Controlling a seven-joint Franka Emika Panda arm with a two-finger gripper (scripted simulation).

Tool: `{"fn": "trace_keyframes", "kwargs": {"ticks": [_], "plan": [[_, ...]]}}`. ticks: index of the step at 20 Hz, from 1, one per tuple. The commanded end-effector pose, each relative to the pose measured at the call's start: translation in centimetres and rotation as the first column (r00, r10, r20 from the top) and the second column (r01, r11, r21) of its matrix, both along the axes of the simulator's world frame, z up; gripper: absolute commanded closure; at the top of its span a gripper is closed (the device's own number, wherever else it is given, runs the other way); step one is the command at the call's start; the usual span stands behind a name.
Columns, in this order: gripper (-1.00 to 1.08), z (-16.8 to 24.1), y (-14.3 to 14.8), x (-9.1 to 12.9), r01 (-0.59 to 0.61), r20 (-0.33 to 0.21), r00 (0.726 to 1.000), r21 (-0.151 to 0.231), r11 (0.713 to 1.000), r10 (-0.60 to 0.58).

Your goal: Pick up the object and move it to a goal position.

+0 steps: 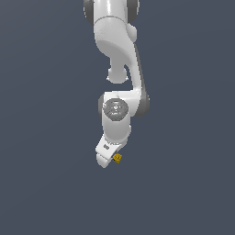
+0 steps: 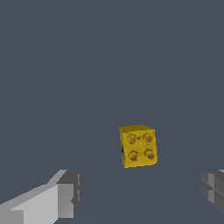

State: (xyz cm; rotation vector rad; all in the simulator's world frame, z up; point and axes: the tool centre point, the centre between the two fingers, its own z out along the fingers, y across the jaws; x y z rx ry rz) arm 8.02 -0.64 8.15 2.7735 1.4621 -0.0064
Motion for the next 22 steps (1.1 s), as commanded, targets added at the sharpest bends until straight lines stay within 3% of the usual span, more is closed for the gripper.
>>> {"fn": "trace_keyframes", "kwargs": {"ticks": [1, 14, 22], "plan": [[-0.92, -0.4, -0.1, 0.3, -0.036, 0.000, 0.999, 0.003, 0.999, 0.036], [-0.92, -1.3, -0.4, 0.6, -0.082, 0.000, 0.997, 0.007, 0.997, 0.082], [-0.92, -5.1, -0.4, 0.5, -0.085, 0.000, 0.996, 0.007, 0.996, 0.085]]}}
